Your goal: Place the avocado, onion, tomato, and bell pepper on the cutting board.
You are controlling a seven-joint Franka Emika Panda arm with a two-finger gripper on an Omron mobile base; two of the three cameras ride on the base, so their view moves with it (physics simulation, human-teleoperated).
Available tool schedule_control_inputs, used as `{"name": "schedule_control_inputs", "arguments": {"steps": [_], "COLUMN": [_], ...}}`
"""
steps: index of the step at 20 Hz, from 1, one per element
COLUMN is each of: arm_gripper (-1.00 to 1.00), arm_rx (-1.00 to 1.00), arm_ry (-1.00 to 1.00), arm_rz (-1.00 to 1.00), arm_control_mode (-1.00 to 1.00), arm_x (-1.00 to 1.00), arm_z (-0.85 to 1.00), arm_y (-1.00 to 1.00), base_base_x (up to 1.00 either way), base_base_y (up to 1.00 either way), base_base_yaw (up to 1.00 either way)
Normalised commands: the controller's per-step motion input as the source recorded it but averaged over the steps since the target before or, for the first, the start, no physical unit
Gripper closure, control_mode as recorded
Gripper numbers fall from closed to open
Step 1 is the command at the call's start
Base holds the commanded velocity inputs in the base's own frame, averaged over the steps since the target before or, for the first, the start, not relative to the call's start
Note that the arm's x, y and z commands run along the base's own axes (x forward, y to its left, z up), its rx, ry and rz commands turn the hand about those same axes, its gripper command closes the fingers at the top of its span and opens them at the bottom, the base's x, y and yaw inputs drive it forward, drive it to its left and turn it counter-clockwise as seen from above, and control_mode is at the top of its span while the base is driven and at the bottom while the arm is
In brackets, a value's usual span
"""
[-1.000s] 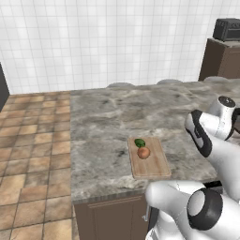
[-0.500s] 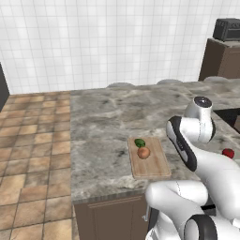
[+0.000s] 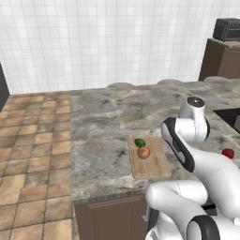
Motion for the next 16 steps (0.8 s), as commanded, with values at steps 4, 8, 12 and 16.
{"name": "schedule_control_inputs", "arguments": {"steps": [4,8,12,16], "arm_gripper": [1.00,1.00,1.00,1.00], "arm_rx": [0.12,0.08,0.01,0.00], "arm_ry": [0.10,0.04,0.00,0.02], "arm_rz": [0.09,0.18,0.17,0.12], "arm_control_mode": [-1.00,-1.00,-1.00,-1.00], "arm_x": [0.04,0.09,0.00,0.18], "arm_z": [-0.01,-0.04,-0.04,-0.11], "arm_y": [0.00,0.03,0.17,0.24], "base_base_x": [0.00,0.00,0.00,0.00], "base_base_y": [0.00,0.00,0.00,0.00], "base_base_yaw": [0.00,0.00,0.00,0.00]}}
